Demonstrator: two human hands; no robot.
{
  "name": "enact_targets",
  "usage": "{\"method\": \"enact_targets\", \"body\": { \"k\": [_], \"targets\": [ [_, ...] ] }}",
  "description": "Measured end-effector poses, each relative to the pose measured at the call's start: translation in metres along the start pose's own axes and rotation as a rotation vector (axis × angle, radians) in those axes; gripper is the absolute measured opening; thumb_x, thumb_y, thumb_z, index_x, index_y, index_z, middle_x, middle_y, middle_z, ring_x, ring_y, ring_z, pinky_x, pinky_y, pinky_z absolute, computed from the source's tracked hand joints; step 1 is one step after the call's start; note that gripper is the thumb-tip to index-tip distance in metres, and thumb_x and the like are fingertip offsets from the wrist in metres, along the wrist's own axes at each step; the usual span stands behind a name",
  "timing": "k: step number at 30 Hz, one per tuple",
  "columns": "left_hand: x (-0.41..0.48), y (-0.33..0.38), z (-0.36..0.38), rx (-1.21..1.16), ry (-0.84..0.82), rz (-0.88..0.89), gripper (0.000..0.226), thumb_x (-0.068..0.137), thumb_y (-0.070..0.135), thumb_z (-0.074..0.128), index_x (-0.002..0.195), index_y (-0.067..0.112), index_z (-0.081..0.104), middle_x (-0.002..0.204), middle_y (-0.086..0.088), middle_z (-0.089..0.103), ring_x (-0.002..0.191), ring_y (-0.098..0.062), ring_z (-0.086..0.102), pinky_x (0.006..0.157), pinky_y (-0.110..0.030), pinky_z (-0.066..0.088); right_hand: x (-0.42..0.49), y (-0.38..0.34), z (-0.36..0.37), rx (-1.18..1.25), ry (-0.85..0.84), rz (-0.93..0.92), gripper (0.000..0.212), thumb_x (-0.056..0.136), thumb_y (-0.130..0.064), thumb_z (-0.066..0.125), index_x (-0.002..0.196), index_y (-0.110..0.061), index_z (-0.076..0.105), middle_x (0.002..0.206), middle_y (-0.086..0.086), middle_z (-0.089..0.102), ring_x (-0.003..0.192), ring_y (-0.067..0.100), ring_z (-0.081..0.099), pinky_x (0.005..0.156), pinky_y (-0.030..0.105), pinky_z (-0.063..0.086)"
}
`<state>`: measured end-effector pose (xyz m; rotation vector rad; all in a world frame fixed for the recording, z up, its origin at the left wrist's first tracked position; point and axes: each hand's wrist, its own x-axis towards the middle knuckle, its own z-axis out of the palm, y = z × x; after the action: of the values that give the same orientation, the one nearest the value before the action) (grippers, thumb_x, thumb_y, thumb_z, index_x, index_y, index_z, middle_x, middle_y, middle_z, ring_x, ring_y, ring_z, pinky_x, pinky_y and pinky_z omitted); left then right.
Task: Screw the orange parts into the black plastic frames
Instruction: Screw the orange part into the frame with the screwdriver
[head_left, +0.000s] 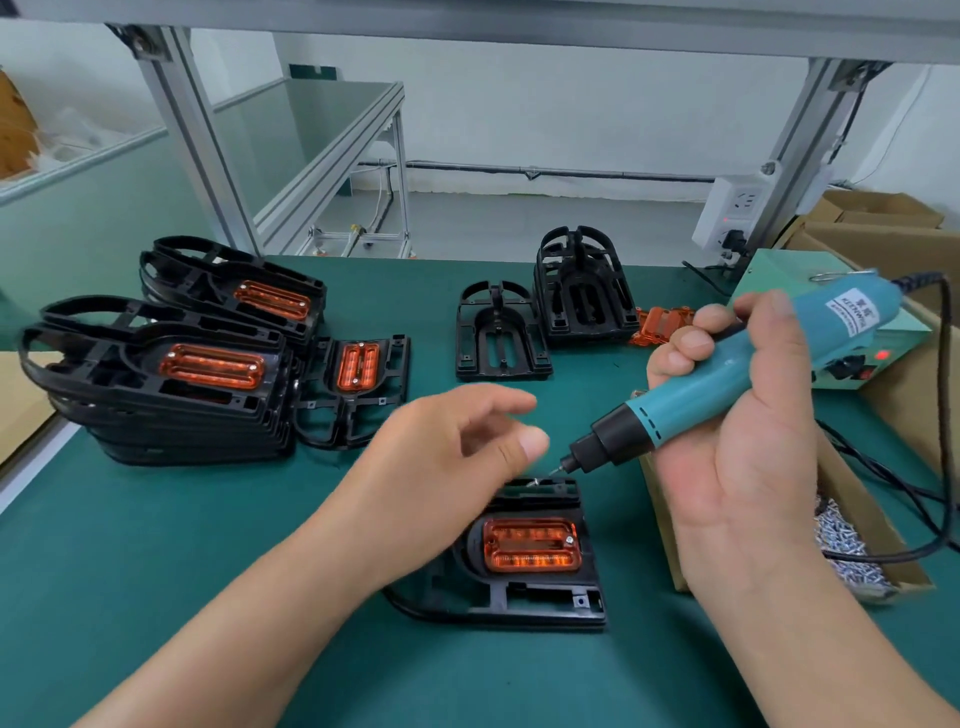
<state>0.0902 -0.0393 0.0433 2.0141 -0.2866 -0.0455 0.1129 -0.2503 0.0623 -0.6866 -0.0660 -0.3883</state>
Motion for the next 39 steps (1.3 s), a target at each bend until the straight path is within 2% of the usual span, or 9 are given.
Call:
{"method": "enact_targets", "body": {
  "k": [3,5,7,10,13,20,33,35,39],
  "targets": [
    [0.003,0.001,-0.020,0.333,0.094,0.059,0.028,0.097,0.051,0.062,0.124,0.044,0.067,0.103,0.032,0.069,0.099,0.011,0.064,0.086,-0.019,0.052,-0.002,0.005,0.000,-0.043,-0.043,0.006,0.016,0.106,-0.026,0.065,0.110,-0.018,0.052,0.090,0.001,0.061,0.071,0.013,0.057,0.069,0.025,0.050],
    [0.003,0.001,-0.027,0.524,-0.010,0.033,0.030,0.099,0.047,0.060,0.126,0.039,0.068,0.104,0.028,0.069,0.100,0.009,0.062,0.090,-0.021,0.052,-0.003,0.008,0.001,-0.088,-0.088,-0.010,0.010,0.108,-0.024,0.061,0.108,-0.018,0.052,0.089,0.001,0.061,0.069,0.013,0.056,0.067,0.026,0.049],
    [0.003,0.001,-0.028,0.674,-0.149,0.015,0.035,0.099,0.049,0.058,0.132,0.039,0.065,0.117,0.024,0.065,0.111,0.004,0.058,0.100,-0.028,0.050,-0.006,0.011,0.002,-0.129,-0.138,-0.019,0.008,0.109,-0.022,0.058,0.108,-0.017,0.051,0.089,0.001,0.060,0.069,0.013,0.055,0.066,0.026,0.048],
    [0.000,0.002,-0.028,0.763,-0.289,-0.007,0.040,0.099,0.052,0.056,0.138,0.044,0.057,0.129,0.020,0.058,0.128,-0.005,0.048,0.110,-0.037,0.044,-0.009,0.014,0.004,-0.149,-0.178,-0.003,0.007,0.108,-0.021,0.058,0.108,-0.017,0.051,0.088,0.003,0.060,0.067,0.014,0.054,0.064,0.025,0.048],
    [0.000,0.000,-0.028,0.781,-0.341,-0.028,0.044,0.098,0.050,0.059,0.141,0.045,0.053,0.132,0.018,0.057,0.130,-0.007,0.047,0.111,-0.037,0.043,-0.013,0.017,0.007,-0.172,-0.197,0.011,0.006,0.107,-0.019,0.058,0.105,-0.018,0.053,0.086,0.003,0.060,0.065,0.015,0.054,0.062,0.026,0.047],
    [0.003,-0.003,-0.025,0.707,-0.322,-0.056,0.044,0.093,0.047,0.068,0.136,0.044,0.057,0.127,0.017,0.060,0.123,-0.008,0.054,0.107,-0.038,0.047,-0.020,0.021,0.010,-0.204,-0.261,0.017,0.003,0.107,-0.016,0.055,0.105,-0.018,0.054,0.085,0.003,0.061,0.064,0.016,0.054,0.061,0.026,0.047],
    [0.004,-0.005,-0.024,0.695,-0.336,-0.060,0.044,0.096,0.045,0.068,0.139,0.043,0.057,0.131,0.013,0.059,0.126,-0.013,0.054,0.108,-0.039,0.046,-0.025,0.023,0.013,-0.244,-0.358,0.022,0.005,0.104,-0.014,0.057,0.105,-0.019,0.056,0.084,0.004,0.062,0.062,0.017,0.055,0.061,0.028,0.047],
    [0.004,-0.004,-0.024,0.691,-0.337,-0.066,0.044,0.096,0.045,0.068,0.138,0.043,0.057,0.129,0.013,0.059,0.126,-0.013,0.054,0.108,-0.038,0.046,-0.025,0.023,0.014,-0.268,-0.420,0.012,0.007,0.103,-0.015,0.061,0.107,-0.018,0.056,0.085,0.005,0.063,0.062,0.018,0.056,0.061,0.030,0.047],
    [0.005,-0.003,-0.024,0.676,-0.346,-0.079,0.043,0.095,0.043,0.070,0.136,0.042,0.060,0.128,0.011,0.061,0.126,-0.014,0.056,0.108,-0.039,0.047,-0.027,0.023,0.026,-0.325,-0.646,-0.039,0.024,0.099,-0.029,0.073,0.113,-0.017,0.057,0.086,0.007,0.065,0.061,0.022,0.057,0.063,0.033,0.047]
  ]
}}
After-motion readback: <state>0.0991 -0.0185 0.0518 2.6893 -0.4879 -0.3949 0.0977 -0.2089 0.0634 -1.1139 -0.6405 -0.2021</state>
